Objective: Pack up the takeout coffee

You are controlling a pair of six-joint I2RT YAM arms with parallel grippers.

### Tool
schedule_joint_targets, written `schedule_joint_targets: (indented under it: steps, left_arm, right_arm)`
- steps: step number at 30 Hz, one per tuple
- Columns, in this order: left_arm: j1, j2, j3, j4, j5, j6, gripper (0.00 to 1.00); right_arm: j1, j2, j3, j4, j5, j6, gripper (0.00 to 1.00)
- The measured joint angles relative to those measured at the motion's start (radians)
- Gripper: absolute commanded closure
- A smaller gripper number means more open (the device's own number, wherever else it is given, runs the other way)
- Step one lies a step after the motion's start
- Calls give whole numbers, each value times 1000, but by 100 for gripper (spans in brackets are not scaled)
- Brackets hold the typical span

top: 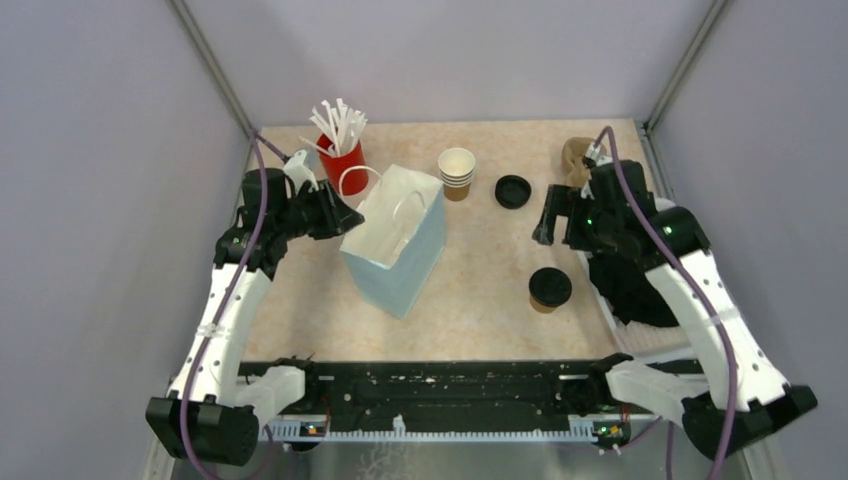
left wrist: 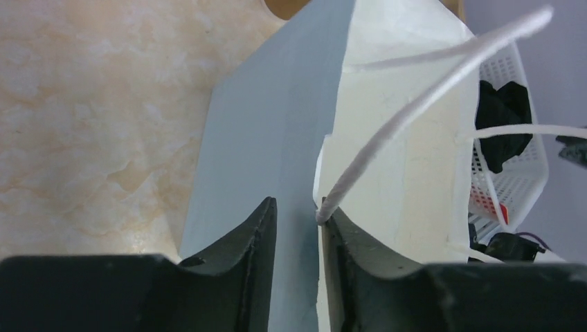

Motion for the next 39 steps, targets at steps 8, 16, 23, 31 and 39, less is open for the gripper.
schedule_joint_targets:
  steps: [8,16,23,31,39]
  left_arm:
    - [-44,5,16,-15,-12,-17,28]
    - [-73,-22,141,-126,-131,17,2]
    - [-77,-68,275,-192,-290,84,2]
    - [-77,-3,330,-190,-362,98,2]
    - [-77,96,368,-195,-391,97,2]
  right_arm:
    - [-66,260,134,130,108,10,10]
    - [-245,470,216,193,39,-2,31]
    - [-404,712,254,281,-77,10,39]
    - [-457,1010,502,279,-108,19,46]
    - [-455,1154,687,264,-102,21,62]
